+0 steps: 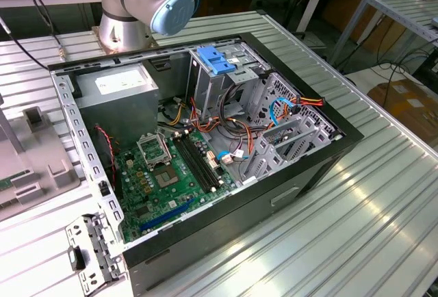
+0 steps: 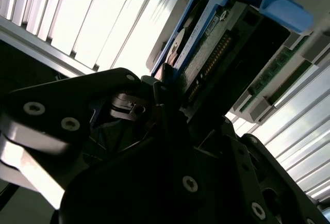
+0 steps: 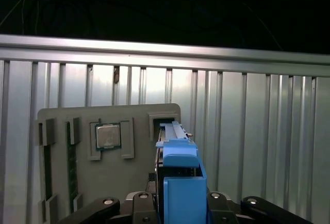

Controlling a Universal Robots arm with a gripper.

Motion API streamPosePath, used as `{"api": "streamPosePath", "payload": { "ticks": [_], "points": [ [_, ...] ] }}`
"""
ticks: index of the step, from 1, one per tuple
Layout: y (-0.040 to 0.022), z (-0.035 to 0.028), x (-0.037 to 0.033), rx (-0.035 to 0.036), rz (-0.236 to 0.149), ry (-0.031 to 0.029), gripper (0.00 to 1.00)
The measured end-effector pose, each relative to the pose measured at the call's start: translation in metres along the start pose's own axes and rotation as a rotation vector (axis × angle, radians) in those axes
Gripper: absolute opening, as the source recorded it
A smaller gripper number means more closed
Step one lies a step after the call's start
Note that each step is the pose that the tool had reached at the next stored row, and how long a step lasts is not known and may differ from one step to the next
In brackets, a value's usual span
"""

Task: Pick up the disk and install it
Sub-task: 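Pick up the disk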

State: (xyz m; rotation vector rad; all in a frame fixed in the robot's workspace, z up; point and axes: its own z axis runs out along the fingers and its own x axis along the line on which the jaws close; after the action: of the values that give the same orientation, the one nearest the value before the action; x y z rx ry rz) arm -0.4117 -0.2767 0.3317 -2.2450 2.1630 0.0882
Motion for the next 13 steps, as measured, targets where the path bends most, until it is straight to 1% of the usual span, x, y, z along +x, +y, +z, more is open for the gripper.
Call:
{"api": "streamPosePath", "payload": {
  "ticks": [4,13],
  "points": [
    [0.0001,-0.0045,-0.0003,0.0,0.0,0.0,0.37],
    [0.0003,-0.0111,-0.0007,0.0,0.0,0.0,0.37]
  ]
}}
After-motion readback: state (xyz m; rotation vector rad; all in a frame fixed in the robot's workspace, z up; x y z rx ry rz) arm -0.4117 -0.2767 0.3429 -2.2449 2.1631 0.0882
